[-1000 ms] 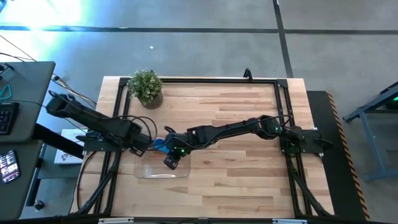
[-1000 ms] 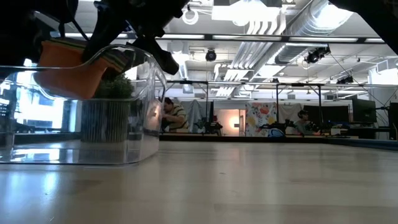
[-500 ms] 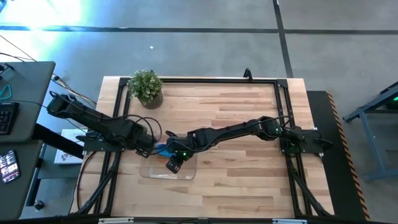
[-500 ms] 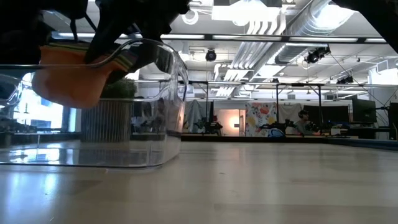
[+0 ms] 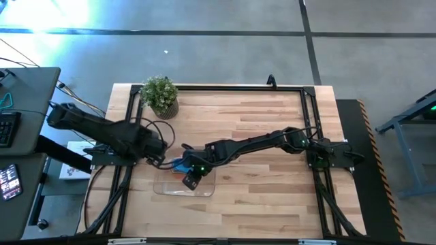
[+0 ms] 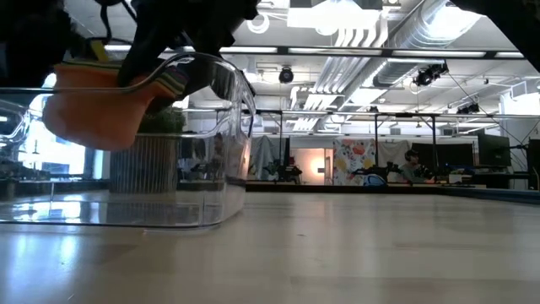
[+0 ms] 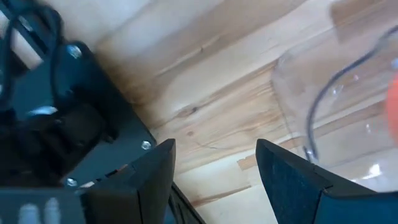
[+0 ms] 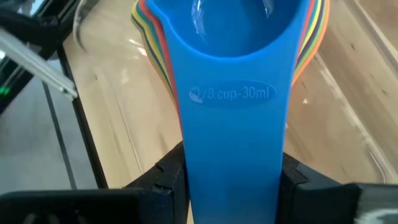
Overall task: Nest measuring cups in basket
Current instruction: Put the nested measuring cups into the transparent bin
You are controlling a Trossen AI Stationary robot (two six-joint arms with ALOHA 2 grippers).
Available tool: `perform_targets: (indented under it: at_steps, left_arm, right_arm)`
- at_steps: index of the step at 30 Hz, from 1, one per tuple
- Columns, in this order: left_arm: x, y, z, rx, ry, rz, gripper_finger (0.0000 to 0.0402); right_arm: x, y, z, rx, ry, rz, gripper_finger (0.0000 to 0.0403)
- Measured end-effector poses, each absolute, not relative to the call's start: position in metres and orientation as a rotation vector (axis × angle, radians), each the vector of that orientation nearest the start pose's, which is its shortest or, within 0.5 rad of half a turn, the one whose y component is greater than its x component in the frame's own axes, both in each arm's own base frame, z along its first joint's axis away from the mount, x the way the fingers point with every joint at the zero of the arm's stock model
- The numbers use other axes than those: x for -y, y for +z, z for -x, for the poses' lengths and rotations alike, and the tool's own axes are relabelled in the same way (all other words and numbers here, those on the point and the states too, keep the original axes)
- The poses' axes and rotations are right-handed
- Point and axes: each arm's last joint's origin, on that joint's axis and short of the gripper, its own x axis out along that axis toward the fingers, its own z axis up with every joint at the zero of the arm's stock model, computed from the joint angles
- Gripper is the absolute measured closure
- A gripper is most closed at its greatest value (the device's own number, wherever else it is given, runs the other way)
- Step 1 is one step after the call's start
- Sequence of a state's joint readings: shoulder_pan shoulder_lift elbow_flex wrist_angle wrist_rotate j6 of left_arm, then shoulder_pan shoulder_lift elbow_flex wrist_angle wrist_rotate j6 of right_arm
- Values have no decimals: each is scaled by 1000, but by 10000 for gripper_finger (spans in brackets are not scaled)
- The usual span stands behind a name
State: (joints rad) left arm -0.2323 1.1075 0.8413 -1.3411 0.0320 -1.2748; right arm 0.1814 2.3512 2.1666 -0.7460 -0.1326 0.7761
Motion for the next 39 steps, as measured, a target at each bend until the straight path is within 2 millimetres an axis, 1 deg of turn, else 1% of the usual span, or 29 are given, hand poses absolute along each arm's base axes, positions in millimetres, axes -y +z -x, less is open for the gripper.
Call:
perform_targets:
  at_steps: [9,13,19,24,29,35,37,39]
  left_arm:
    - [24,292,-153,-1251,701,822,186]
    - [20,318,-155,-1145,651,785,186]
    - [10,345,-156,-1040,624,752,186]
    - [4,360,-155,-988,605,749,186]
    - [0,374,-154,-933,587,747,186]
    - [-1,377,-155,-909,574,742,186]
    - [-1,377,-156,-909,574,742,186]
    - [-1,377,-156,-909,574,742,186]
  right_arm:
    - [-94,228,-507,-981,-39,-578,280]
    - [-94,228,-507,-981,-15,-507,280]
    - [-97,228,-507,-976,83,-393,281]
    - [-98,227,-505,-986,153,-293,281]
    - [-99,217,-503,-1040,164,-241,281]
    - [-99,206,-502,-1093,143,-217,281]
    - [-100,202,-497,-1146,127,-188,281]
    - [-102,201,-497,-1146,132,-176,281]
